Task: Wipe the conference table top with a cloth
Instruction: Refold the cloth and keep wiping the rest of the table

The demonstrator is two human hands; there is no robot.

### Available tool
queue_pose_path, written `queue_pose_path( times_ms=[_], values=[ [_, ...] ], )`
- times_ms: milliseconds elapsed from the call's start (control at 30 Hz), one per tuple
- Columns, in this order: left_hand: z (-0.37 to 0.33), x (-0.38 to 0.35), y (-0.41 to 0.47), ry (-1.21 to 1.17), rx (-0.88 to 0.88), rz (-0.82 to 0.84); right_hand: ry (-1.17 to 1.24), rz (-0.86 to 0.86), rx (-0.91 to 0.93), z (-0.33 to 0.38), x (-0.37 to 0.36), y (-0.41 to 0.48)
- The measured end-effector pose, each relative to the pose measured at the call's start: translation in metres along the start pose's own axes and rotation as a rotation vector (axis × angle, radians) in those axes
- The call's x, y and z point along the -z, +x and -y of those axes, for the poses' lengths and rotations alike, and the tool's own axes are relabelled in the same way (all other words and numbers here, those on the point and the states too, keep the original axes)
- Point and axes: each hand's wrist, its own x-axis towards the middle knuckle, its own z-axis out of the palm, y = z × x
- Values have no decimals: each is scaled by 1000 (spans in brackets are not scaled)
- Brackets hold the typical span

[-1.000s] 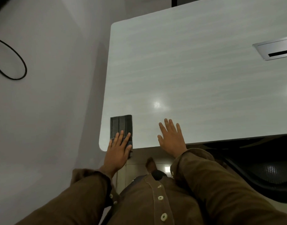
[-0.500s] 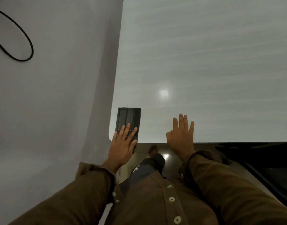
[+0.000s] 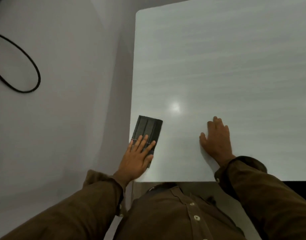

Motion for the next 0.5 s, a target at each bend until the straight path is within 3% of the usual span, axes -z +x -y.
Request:
queue_pose_path(
  times_ms=[200,267,400,500],
  values=[
    [-5,34,128,-55,289,-24,-8,-52,-143,-26,8,23],
    [-4,34,143,-36,191,-24,-4,-69,-144,-29,4,22],
    [46,25,121,31,-178,-55,-83,-88,-105,-41,3,23],
    [81,35,145,26,-120,-68,-74,-105,-234,-51,5,30]
  ],
)
